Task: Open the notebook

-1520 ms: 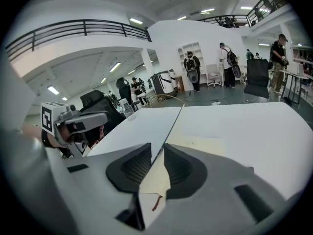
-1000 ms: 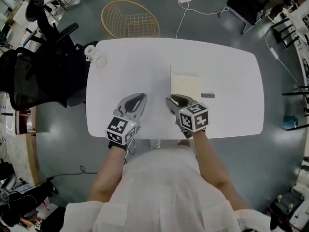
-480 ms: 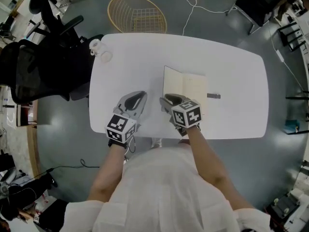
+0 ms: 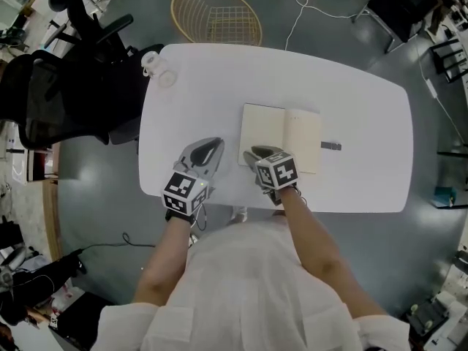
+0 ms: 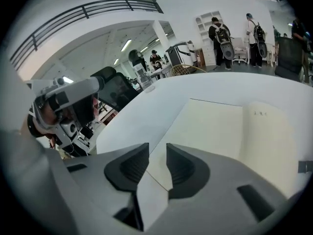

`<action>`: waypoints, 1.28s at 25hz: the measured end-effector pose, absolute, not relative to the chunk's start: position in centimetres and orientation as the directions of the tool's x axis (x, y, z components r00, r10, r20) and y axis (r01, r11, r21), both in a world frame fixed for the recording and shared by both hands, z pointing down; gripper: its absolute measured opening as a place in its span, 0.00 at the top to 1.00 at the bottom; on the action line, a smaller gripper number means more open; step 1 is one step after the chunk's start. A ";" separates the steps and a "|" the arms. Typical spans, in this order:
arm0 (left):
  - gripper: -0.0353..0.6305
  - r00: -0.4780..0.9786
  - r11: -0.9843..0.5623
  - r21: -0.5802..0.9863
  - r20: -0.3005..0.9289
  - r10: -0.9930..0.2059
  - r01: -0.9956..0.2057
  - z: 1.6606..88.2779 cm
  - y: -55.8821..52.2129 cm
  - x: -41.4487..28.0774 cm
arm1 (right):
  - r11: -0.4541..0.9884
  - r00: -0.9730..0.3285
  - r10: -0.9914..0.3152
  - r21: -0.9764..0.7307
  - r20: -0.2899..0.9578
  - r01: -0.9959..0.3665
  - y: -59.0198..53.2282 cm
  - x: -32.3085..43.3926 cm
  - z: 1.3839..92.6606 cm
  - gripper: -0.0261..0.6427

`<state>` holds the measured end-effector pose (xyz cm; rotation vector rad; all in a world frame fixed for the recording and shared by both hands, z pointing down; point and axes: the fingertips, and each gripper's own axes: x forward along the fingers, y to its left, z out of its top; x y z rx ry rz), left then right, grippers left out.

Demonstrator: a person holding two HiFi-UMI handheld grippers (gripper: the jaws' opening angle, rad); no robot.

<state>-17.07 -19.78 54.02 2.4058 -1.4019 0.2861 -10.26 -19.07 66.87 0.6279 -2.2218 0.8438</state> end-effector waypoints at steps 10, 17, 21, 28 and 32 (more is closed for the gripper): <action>0.91 0.490 -0.450 0.194 0.351 -0.798 -0.872 54.4 -19.8 -17.4 | 0.667 -0.595 -0.145 -0.367 0.790 -0.649 -17.8 -9.2 70.0 0.79; 0.91 0.495 -0.459 0.187 0.347 -0.796 -0.869 54.7 -20.2 -17.5 | 0.666 -0.615 -0.177 -0.366 0.768 -0.649 -18.8 -9.3 69.2 0.79; 0.91 0.501 -0.468 0.181 0.338 -0.797 -0.865 54.0 -20.4 -17.1 | 0.662 -0.616 -0.204 -0.356 0.761 -0.659 -19.3 -8.6 68.4 0.79; 0.91 0.499 -0.474 0.158 0.307 -0.810 -0.866 52.0 -21.0 -17.1 | 0.636 -0.639 -0.313 -0.345 0.703 -0.691 -21.2 -7.1 64.6 0.79; 0.91 0.490 -0.470 0.139 0.277 -0.827 -0.872 50.2 -21.7 -17.3 | 0.575 -0.651 -0.417 -0.370 0.634 -0.730 -23.1 -4.9 61.4 0.79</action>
